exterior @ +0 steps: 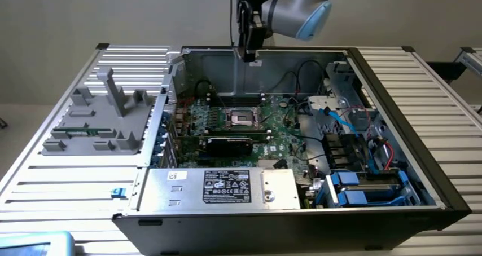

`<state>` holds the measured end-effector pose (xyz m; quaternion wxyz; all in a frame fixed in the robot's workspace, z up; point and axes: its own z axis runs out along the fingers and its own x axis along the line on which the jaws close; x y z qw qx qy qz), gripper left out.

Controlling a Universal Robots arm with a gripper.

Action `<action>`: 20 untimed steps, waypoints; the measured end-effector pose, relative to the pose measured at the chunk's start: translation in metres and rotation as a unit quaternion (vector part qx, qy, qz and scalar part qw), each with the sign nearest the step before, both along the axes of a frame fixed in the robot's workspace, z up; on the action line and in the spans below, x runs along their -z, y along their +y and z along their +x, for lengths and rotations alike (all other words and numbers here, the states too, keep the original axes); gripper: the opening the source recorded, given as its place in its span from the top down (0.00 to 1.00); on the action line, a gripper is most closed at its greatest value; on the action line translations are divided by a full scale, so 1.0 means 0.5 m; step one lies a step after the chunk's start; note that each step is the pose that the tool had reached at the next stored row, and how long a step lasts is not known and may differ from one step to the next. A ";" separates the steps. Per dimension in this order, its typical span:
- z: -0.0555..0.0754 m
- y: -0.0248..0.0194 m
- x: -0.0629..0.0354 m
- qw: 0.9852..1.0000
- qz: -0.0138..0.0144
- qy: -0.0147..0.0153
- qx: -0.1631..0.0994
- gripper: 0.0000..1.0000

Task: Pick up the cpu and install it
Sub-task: 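Place the cpu into insertion slot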

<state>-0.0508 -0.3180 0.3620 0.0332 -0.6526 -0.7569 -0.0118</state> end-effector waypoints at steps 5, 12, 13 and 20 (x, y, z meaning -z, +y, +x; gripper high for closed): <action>0.000 -0.0031 0.009 1.000 -0.001 0.000 0.010 0.44; 0.000 -0.0032 0.023 0.999 -0.002 0.000 0.053 0.44; 0.000 -0.0032 0.025 0.998 -0.003 0.000 0.056 0.44; 0.000 -0.0046 0.037 0.997 -0.016 -0.001 0.070 0.44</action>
